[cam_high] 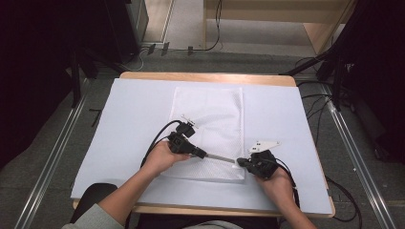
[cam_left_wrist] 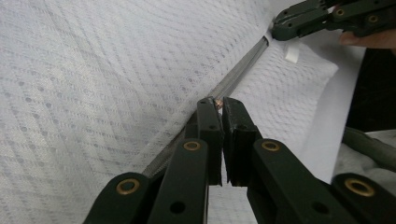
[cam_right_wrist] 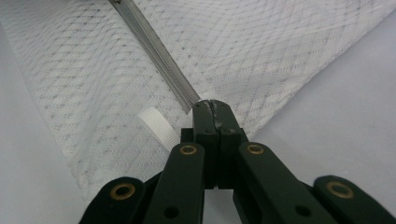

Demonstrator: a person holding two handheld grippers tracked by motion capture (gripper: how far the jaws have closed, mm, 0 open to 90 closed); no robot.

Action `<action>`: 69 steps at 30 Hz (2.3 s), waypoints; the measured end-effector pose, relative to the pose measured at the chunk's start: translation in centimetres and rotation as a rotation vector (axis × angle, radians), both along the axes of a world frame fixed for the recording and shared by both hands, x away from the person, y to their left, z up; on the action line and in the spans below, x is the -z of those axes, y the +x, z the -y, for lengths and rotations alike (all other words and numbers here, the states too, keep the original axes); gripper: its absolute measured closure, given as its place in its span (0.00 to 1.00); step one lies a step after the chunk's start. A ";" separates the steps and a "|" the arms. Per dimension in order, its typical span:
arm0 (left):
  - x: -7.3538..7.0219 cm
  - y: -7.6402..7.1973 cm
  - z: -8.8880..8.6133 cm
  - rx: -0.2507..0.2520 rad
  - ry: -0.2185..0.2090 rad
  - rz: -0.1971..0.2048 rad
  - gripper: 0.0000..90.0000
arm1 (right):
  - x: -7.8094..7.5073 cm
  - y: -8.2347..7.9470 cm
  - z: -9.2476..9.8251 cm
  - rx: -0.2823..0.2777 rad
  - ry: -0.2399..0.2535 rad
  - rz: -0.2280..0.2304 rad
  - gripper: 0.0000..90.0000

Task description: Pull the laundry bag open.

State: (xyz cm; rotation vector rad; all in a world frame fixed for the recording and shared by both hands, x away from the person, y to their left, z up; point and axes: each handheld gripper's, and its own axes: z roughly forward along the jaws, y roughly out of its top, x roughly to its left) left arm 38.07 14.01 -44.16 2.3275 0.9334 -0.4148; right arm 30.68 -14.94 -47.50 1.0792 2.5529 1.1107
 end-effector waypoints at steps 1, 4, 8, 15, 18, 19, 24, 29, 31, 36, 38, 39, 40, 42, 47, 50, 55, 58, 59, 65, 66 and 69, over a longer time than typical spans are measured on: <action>0.0 0.1 -0.1 -0.006 -0.009 -0.001 0.98 | 0.0 0.0 0.0 0.001 0.000 0.002 1.00; 0.0 0.3 -0.6 -0.013 -0.015 -0.020 0.98 | 0.0 0.0 0.0 0.003 0.001 0.000 1.00; -0.2 0.5 -1.3 -0.034 -0.025 -0.035 0.98 | 0.0 0.0 0.0 0.001 0.004 -0.001 1.00; -0.2 0.8 -2.3 -0.054 -0.036 -0.073 0.98 | 0.0 0.0 0.0 0.001 0.004 -0.001 1.00; -0.1 0.7 -2.3 -0.052 -0.034 -0.076 0.98 | 0.0 0.0 0.0 0.000 0.006 0.000 1.00; -0.1 0.8 -2.3 -0.050 -0.034 -0.080 0.98 | 0.0 0.0 0.0 0.000 0.005 -0.001 1.00; -0.2 0.8 -2.8 -0.054 -0.028 -0.083 0.98 | 0.1 0.0 0.0 0.001 0.010 0.001 1.00; -0.3 0.7 -3.4 -0.061 -0.028 -0.072 0.98 | 0.1 0.0 0.1 -0.001 0.011 0.001 1.00; -0.3 0.6 -3.7 -0.064 -0.022 -0.066 0.98 | 0.1 0.0 0.1 -0.003 0.009 0.003 1.00; -0.4 0.6 -4.2 -0.073 -0.026 -0.068 0.98 | 0.1 0.1 0.1 -0.008 0.008 0.001 1.00; -0.4 0.6 -4.2 -0.074 -0.026 -0.071 0.98 | 0.0 0.1 0.1 -0.007 0.008 0.001 1.00; -0.3 0.6 -4.2 -0.073 -0.027 -0.074 0.98 | 0.1 0.1 0.1 -0.008 0.009 0.000 1.00; -0.3 0.6 -4.2 -0.073 -0.025 -0.074 0.98 | 0.1 0.1 0.1 -0.008 0.009 0.000 1.00; -0.3 0.6 -4.3 -0.070 -0.023 -0.073 0.98 | 0.1 0.1 0.1 -0.008 0.009 0.000 1.00; -0.4 0.6 -5.1 -0.080 -0.022 -0.074 0.98 | 0.1 0.1 0.1 -0.010 0.012 -0.002 1.00; -0.5 0.5 -5.5 -0.090 -0.023 -0.072 0.98 | 0.1 0.1 0.1 -0.013 0.011 -0.001 1.00; -0.6 0.4 -6.1 -0.103 -0.033 -0.076 0.98 | 0.1 0.1 0.2 -0.014 0.012 -0.002 1.00; -0.6 0.4 -6.2 -0.099 -0.030 -0.071 0.98 | 0.1 0.1 0.1 -0.015 0.010 -0.003 1.00; -0.6 0.5 -6.3 -0.099 -0.023 -0.068 0.98 | 0.0 0.1 0.1 -0.015 0.009 -0.004 1.00; -0.6 0.4 -6.9 -0.111 -0.028 -0.079 0.98 | 0.0 0.1 0.2 -0.017 0.008 -0.002 1.00; -0.6 0.4 -7.1 -0.114 -0.026 -0.076 0.98 | 0.0 0.1 0.2 -0.017 0.008 -0.003 1.00; -0.7 0.4 -7.7 -0.128 -0.023 -0.070 0.98 | 0.0 0.1 0.1 -0.014 0.008 -0.006 1.00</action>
